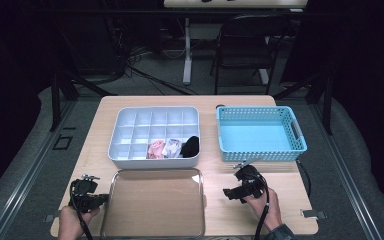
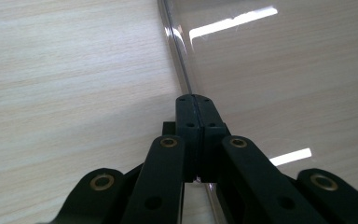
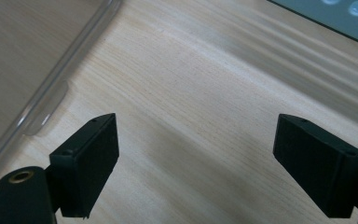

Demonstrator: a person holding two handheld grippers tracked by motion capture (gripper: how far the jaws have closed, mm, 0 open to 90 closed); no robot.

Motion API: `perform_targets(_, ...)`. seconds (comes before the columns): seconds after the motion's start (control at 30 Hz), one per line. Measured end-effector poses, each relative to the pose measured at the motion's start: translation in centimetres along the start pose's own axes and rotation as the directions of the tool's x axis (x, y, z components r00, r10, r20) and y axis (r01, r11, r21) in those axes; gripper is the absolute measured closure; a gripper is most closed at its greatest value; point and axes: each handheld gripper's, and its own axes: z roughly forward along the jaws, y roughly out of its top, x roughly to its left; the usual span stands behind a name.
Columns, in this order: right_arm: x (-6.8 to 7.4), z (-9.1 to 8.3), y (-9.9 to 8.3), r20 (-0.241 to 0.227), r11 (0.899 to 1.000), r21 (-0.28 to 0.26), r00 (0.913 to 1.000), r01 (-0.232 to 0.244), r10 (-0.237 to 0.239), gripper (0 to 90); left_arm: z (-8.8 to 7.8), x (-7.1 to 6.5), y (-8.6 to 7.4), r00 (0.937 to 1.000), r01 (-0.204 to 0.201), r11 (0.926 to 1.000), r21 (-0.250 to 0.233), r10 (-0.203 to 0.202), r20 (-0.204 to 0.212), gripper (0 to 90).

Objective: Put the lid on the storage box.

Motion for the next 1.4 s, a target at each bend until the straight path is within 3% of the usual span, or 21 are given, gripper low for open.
perform_targets(0.3,0.1,-0.1,0.0,0.004,1.0,0.01,0.9999,0.016,-0.016,14.0,0.2,-0.5,0.2,0.9999,-0.001,1.0,-0.001,0.001,0.015,89.8)
perform_targets(0.33,0.1,-0.1,0.0,0.004,1.0,0.01,0.9999,0.016,-0.016,14.0,0.6,-1.6,0.6,0.9993,-0.009,1.0,-0.001,0.009,0.035,89.8)
perform_targets(0.43,0.3,-0.2,-0.4,-0.016,1.0,0.008,0.9999,-0.004,0.004,16.3,0.9,-2.5,0.9,0.9986,-0.02,0.9998,0.002,0.02,0.05,89.8)
perform_targets(0.7,0.7,-0.1,-0.5,-0.029,1.0,0.021,0.9996,-0.003,0.003,18.3,1.0,-2.9,1.0,0.9982,-0.022,0.9998,-0.002,0.022,0.055,89.7)
perform_targets(0.77,0.7,-0.1,-0.5,-0.029,1.0,0.021,0.9996,-0.003,0.003,18.3,1.3,-3.7,1.3,0.9975,-0.028,0.9996,-0.011,0.028,0.064,89.7)
perform_targets(0.8,1.6,-0.1,-0.7,-0.039,0.999,0.026,0.999,0.024,-0.023,23.2,1.4,-4.1,1.3,0.9972,-0.042,0.999,-0.012,0.043,0.061,89.7)
perform_targets(0.93,2.3,0.4,-0.8,-0.018,0.997,0.057,0.9985,0.053,-0.052,38.4,1.6,-4.7,1.5,0.9968,-0.051,0.9986,-0.014,0.052,0.061,89.7)
perform_targets(1.2,1.8,0.3,-0.7,-0.013,0.998,0.052,0.9991,0.04,-0.039,40.7,1.9,-5.6,1.7,0.9947,-0.064,0.9978,-0.019,0.066,0.08,89.7)
perform_targets(1.3,1.9,0.4,-0.7,-0.023,0.998,0.057,0.9993,0.032,-0.031,50.3,2.1,-5.9,1.9,0.9937,-0.074,0.997,-0.024,0.075,0.083,89.7)
perform_targets(1.4,2.0,0.3,-0.7,-0.003,0.999,0.03,0.9995,0.032,-0.032,57.5,2.2,-6.3,2.0,0.993,-0.079,0.9966,-0.024,0.08,0.086,89.7)
